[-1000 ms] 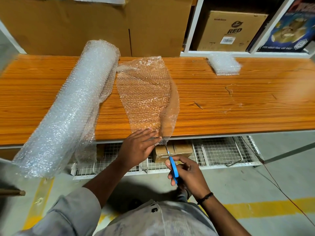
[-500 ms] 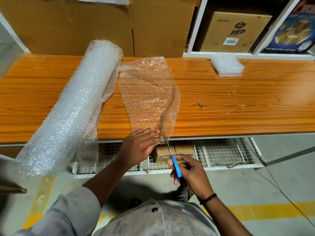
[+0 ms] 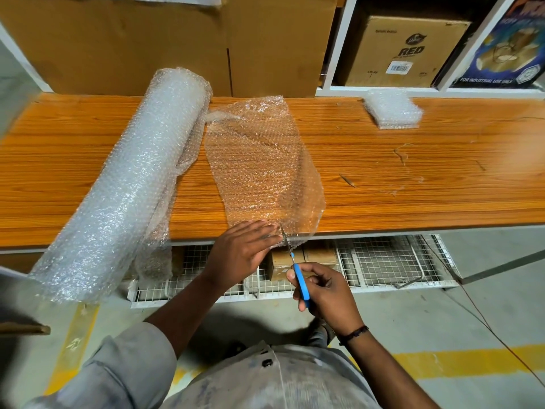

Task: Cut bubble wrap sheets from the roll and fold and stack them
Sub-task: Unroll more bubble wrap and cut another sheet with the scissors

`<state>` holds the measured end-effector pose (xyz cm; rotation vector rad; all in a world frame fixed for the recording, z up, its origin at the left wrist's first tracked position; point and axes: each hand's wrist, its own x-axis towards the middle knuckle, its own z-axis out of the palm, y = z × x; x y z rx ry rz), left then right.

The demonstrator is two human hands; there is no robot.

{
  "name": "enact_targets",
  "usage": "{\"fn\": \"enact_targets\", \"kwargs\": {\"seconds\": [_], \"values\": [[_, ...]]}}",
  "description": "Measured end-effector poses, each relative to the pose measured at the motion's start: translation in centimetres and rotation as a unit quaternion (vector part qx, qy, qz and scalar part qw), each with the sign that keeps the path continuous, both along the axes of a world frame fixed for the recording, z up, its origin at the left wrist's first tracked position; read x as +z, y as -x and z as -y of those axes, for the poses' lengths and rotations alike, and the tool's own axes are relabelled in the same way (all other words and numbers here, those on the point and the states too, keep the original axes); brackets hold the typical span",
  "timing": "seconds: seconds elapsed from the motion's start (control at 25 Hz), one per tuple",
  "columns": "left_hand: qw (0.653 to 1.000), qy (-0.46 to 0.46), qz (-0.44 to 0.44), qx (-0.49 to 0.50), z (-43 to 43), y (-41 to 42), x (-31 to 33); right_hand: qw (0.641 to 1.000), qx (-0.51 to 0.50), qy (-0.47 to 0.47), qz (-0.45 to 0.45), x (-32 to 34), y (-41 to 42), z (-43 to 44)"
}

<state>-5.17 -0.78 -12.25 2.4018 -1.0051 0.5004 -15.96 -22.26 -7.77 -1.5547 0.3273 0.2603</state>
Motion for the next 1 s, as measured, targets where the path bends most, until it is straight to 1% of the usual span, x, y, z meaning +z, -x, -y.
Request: {"fn": "enact_targets", "kwargs": {"seconds": [0.16, 0.48, 0.64, 0.84, 1.0], "values": [[1.000, -0.003, -0.016, -0.006, -0.1, 0.1, -0.1, 1.000, 0.000, -0.022, -0.010, 0.3, -0.1, 0.0], [0.999, 0.004, -0.033, -0.017, -0.2, -0.1, 0.3, 0.999, 0.002, -0.025, -0.043, 1.6, -1.5, -0.3], [0.999, 0.009, -0.036, -0.017, -0.3, -0.2, 0.5, 0.999, 0.003, -0.002, -0.046, 2.2, -2.2, -0.8], [0.999, 0.023, -0.045, -0.005, -0.6, -0.2, 0.8, 0.998, -0.013, 0.006, -0.057, 2.0, -2.6, -1.3], [0.998, 0.030, -0.057, -0.024, -0.8, -0.2, 0.7, 0.998, -0.007, 0.009, -0.059, 2.0, -3.1, -1.7]]}}
